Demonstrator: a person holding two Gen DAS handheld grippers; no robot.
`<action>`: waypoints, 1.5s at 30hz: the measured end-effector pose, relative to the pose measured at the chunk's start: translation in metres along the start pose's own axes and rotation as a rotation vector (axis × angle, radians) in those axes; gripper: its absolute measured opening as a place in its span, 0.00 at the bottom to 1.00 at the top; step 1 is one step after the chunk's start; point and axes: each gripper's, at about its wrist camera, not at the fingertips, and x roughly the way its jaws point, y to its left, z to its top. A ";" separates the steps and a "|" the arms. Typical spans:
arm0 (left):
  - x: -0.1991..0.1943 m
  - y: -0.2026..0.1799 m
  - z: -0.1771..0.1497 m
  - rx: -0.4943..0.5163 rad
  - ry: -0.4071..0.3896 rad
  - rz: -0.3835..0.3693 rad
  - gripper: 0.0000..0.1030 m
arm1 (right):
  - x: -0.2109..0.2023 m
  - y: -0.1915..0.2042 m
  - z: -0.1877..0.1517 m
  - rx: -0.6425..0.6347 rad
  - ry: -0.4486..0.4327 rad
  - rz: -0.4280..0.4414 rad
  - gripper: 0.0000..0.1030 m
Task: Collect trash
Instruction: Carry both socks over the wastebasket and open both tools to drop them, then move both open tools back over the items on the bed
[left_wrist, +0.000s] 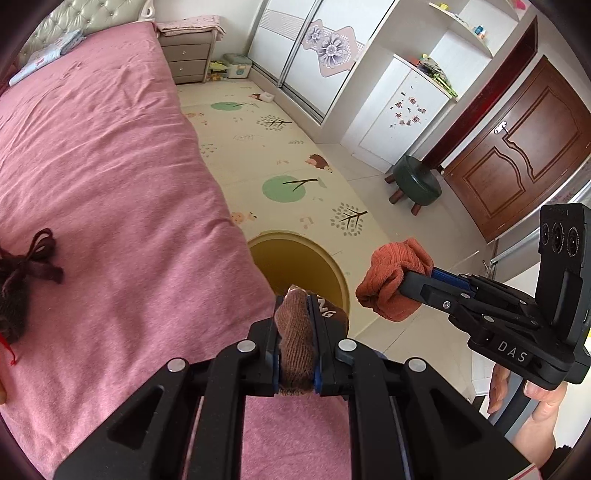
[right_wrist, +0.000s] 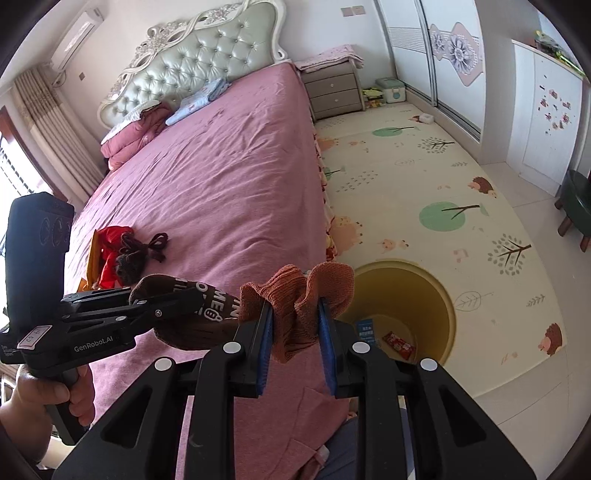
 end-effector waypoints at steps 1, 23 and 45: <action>0.005 -0.005 0.003 0.007 0.007 -0.005 0.12 | -0.001 -0.007 0.000 0.013 0.000 -0.007 0.22; 0.088 -0.046 0.055 0.053 0.090 -0.047 0.15 | -0.002 -0.083 0.004 0.138 -0.016 -0.060 0.26; 0.009 0.005 0.030 -0.023 -0.035 0.072 0.73 | -0.013 -0.016 0.015 0.043 -0.042 0.015 0.47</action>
